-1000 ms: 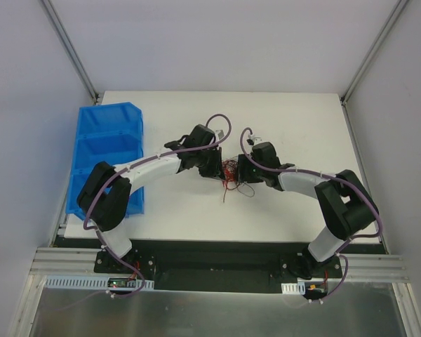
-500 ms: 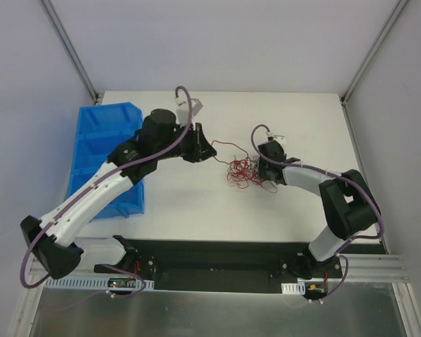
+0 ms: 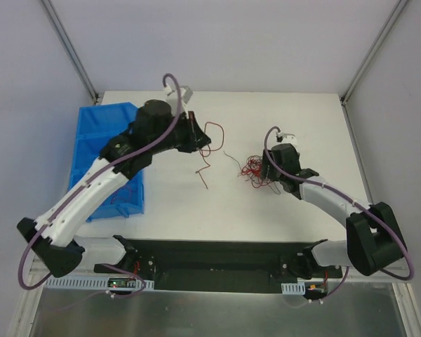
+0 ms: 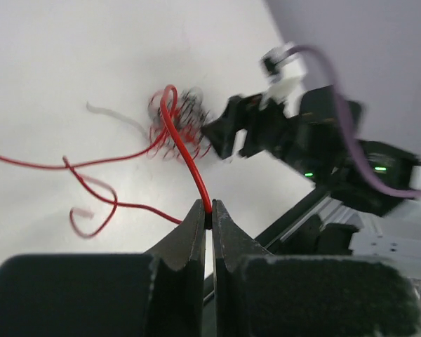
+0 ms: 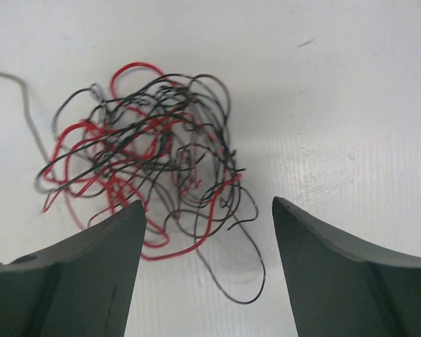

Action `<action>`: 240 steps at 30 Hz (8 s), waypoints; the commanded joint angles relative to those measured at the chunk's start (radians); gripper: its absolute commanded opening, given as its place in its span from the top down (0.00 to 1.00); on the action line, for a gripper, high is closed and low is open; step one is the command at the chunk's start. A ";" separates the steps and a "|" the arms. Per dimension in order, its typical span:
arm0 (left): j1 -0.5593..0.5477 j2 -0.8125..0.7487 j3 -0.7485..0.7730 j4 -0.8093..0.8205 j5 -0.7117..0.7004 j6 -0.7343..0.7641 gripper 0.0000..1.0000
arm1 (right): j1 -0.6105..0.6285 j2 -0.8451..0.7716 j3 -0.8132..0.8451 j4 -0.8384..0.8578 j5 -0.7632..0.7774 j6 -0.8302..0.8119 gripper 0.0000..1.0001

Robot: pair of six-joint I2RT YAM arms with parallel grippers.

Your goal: Untangle the cables

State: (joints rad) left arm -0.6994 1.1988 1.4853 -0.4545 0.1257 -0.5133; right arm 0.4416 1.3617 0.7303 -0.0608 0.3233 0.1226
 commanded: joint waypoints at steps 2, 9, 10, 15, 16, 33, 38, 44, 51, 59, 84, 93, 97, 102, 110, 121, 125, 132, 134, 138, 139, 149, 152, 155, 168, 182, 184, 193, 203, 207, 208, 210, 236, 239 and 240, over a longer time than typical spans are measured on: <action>0.000 0.116 -0.160 -0.020 0.083 -0.099 1.00 | 0.087 -0.117 -0.045 0.111 -0.021 -0.095 0.20; -0.002 -0.023 -0.535 0.279 0.184 -0.178 1.00 | 0.233 -0.260 -0.173 0.338 -0.128 -0.224 0.12; -0.002 -0.045 -0.577 0.324 0.205 -0.186 1.00 | 0.250 -0.277 -0.193 0.372 -0.145 -0.238 0.11; -0.002 -0.117 -0.645 0.359 0.242 -0.157 1.00 | 0.272 -0.228 -0.210 0.450 -0.279 -0.253 0.11; -0.002 -0.128 -0.646 0.362 0.244 -0.149 1.00 | 0.276 -0.196 -0.195 0.450 -0.289 -0.252 0.11; -0.002 -0.209 -0.369 0.291 0.328 -0.016 1.00 | 0.205 0.215 0.121 0.099 -0.029 -0.077 0.19; 0.000 -0.251 -0.221 0.128 0.184 0.038 1.00 | 0.088 0.234 0.133 0.003 -0.024 0.005 0.23; -0.002 -0.228 -0.197 0.036 0.123 0.019 1.00 | 0.066 0.168 0.095 0.039 -0.081 -0.014 0.23; -0.002 -0.124 -0.324 -0.016 0.146 -0.042 1.00 | 0.068 0.117 0.066 0.056 -0.118 -0.021 0.23; -0.015 0.166 -0.353 -0.055 0.192 0.027 0.96 | 0.068 0.120 0.070 0.056 -0.147 -0.020 0.23; -0.137 0.361 -0.269 -0.133 -0.110 0.099 0.27 | 0.054 0.162 0.090 0.087 -0.199 -0.005 0.23; -0.130 0.488 -0.229 -0.141 -0.170 0.147 0.37 | 0.034 0.163 0.086 0.098 -0.234 0.005 0.23; -0.129 0.579 -0.200 -0.142 -0.179 0.156 0.46 | 0.028 0.157 0.081 0.101 -0.251 0.011 0.23; -0.127 0.630 -0.169 -0.142 -0.216 0.163 0.66 | 0.019 0.163 0.081 0.102 -0.260 0.014 0.23; -0.129 0.487 -0.192 -0.193 -0.299 0.170 1.00 | 0.016 0.149 0.072 0.105 -0.268 0.017 0.23; 0.292 0.016 -0.195 -0.392 -0.236 0.064 1.00 | 0.016 0.152 0.073 0.105 -0.273 0.020 0.23; 0.477 -0.073 -0.206 -0.452 -0.181 0.004 1.00 | 0.016 0.162 0.078 0.107 -0.282 0.022 0.23; 0.650 -0.223 -0.348 -0.455 -0.277 -0.045 1.00 | 0.014 0.168 0.078 0.107 -0.277 0.022 0.23; 0.692 -0.257 -0.404 -0.429 -0.307 -0.031 1.00 | 0.016 0.169 0.081 0.105 -0.285 0.023 0.23; 0.741 -0.289 -0.471 -0.400 -0.307 0.034 1.00 | 0.014 0.171 0.080 0.104 -0.276 0.022 0.23; 0.745 -0.289 -0.490 -0.401 -0.320 0.053 1.00 | 0.016 0.171 0.080 0.104 -0.279 0.022 0.23; 0.784 -0.277 -0.599 -0.351 -0.477 0.093 1.00 | 0.016 0.178 0.083 0.102 -0.283 0.023 0.23; 0.817 -0.231 -0.596 -0.320 -0.480 0.091 1.00 | 0.016 0.174 0.081 0.102 -0.279 0.023 0.23; 0.863 -0.162 -0.606 -0.296 -0.449 0.084 1.00 | 0.016 0.171 0.081 0.102 -0.277 0.023 0.23; 0.960 -0.203 -0.605 -0.317 -0.348 0.012 0.14 | 0.014 0.175 0.083 0.099 -0.273 0.020 0.23; 0.861 -0.292 -0.543 -0.267 0.138 0.070 0.15 | 0.013 0.203 0.098 0.098 -0.283 0.022 0.23; 0.745 -0.314 -0.548 -0.215 0.138 0.047 0.18 | 0.014 0.212 0.103 0.096 -0.283 0.012 0.23; 0.330 -0.208 -0.612 0.017 0.137 -0.062 0.22 | 0.061 0.307 0.176 0.098 -0.476 -0.046 0.35; 0.241 -0.171 -0.631 0.091 0.065 -0.113 0.25 | 0.256 0.154 0.065 0.383 -0.817 -0.126 0.33; 0.236 -0.099 -0.648 0.140 0.143 -0.145 0.20 | 0.253 0.062 -0.009 0.427 -0.703 -0.141 0.24; 0.232 -0.064 -0.645 0.149 0.159 -0.149 0.20 | 0.246 0.041 -0.026 0.431 -0.658 -0.140 0.23; 0.213 0.000 -0.625 0.161 0.176 -0.148 0.21 | 0.233 0.030 -0.038 0.431 -0.571 -0.129 0.23; 0.015 0.541 -0.336 0.123 0.069 -0.010 0.73 | 0.167 0.175 0.061 0.328 -0.604 -0.066 0.49; 0.005 0.545 -0.324 0.102 0.042 -0.007 0.90 | 0.169 0.185 0.066 0.322 -0.592 -0.064 0.48; 0.002 0.544 -0.316 0.091 0.035 -0.002 1.00 | 0.170 0.186 0.072 0.314 -0.578 -0.067 0.44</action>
State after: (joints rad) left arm -0.6819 1.7424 1.1156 -0.3267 0.2138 -0.5415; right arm 0.6056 1.5352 0.7570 0.2619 -0.2672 0.0513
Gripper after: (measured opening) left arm 0.129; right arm 0.512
